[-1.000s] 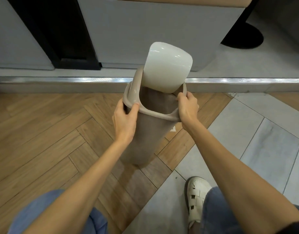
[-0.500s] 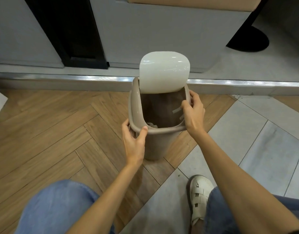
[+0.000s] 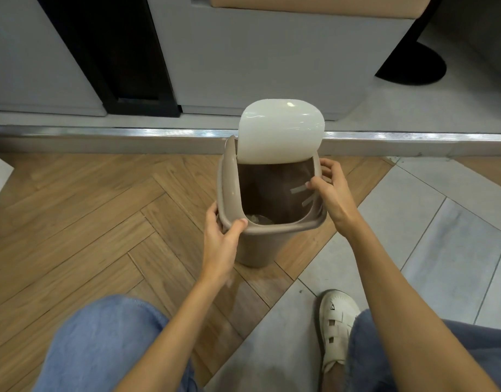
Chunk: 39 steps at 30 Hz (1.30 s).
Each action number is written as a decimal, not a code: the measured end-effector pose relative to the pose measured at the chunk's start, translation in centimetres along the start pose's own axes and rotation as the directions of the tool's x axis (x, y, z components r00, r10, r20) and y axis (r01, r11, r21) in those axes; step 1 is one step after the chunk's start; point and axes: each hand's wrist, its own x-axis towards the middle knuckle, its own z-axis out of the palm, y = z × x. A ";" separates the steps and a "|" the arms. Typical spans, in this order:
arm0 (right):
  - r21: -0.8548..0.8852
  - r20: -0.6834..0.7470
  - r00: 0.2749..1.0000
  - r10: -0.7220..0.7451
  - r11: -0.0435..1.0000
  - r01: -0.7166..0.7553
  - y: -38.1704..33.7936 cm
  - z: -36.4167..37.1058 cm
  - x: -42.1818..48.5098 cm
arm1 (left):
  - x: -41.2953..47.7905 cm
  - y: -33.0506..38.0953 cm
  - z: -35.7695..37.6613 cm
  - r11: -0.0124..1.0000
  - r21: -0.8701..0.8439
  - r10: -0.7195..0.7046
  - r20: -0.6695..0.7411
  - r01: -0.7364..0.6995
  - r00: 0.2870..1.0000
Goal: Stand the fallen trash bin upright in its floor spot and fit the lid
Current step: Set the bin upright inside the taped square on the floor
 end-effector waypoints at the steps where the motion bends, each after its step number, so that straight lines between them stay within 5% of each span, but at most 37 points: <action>1: 0.022 0.014 1.000 0.008 1.000 -0.008 0.0 0.0 -0.1 | 0.2 0.2 -0.3 1.000 -0.007 -0.012 0.016 0.012 1.000; 14: 0.236 -0.031 0.970 0.241 0.945 -0.227 0.7 1.7 -1.4 | 3.4 1.8 -1.4 0.992 0.086 -0.092 0.042 0.089 0.995; 17: 0.239 -0.150 0.944 0.293 0.938 -0.253 1.7 3.2 -1.9 | 3.0 1.3 -0.6 0.997 0.075 -0.035 -0.032 0.037 0.999; 25: 0.096 -0.497 0.865 0.072 0.995 -0.027 2.9 5.1 -0.3 | 4.6 -0.3 1.3 0.985 0.146 0.108 -0.098 -0.094 0.989; 39: -0.041 -0.481 0.877 -0.016 0.999 -0.005 -0.1 5.6 9.2 | 15.0 1.3 4.8 0.968 0.223 0.134 -0.068 -0.116 0.989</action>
